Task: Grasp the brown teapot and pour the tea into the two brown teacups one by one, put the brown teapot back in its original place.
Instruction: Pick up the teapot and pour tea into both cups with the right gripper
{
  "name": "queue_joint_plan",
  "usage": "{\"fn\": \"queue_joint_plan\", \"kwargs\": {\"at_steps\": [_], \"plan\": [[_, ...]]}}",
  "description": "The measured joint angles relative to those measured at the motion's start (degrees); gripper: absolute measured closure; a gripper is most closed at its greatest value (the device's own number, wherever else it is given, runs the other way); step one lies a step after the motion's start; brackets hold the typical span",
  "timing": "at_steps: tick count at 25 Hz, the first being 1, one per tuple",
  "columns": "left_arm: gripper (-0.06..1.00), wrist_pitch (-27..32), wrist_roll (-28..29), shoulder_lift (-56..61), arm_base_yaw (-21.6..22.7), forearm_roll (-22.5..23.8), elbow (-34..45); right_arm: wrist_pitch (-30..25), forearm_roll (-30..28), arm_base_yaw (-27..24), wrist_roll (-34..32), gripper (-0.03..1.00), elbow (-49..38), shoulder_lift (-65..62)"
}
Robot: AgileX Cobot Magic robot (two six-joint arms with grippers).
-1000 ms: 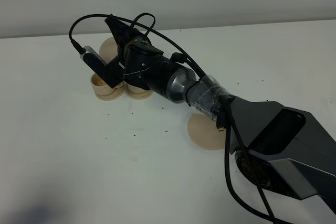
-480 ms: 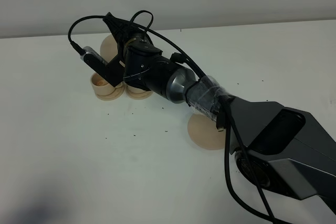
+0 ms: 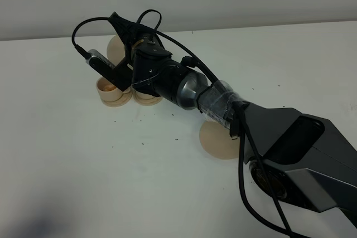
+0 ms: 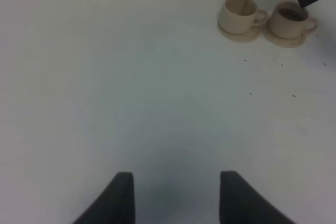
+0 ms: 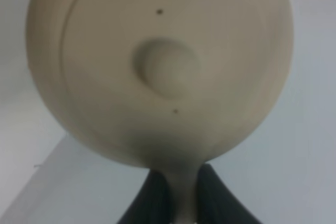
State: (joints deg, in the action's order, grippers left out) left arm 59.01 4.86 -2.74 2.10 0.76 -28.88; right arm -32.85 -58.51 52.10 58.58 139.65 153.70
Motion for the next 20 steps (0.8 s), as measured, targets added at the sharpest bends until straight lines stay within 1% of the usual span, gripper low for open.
{"fn": "queue_joint_plan", "kwargs": {"at_steps": [16,20], "plan": [[0.55,0.0,0.0,0.0,0.0,0.0,0.0,1.5,-2.5,0.0,0.0,0.86,0.0,0.0],[0.55,0.0,0.0,0.0,0.0,0.0,0.0,1.68,-2.55,0.08,1.18,0.86,0.0,0.0]]}}
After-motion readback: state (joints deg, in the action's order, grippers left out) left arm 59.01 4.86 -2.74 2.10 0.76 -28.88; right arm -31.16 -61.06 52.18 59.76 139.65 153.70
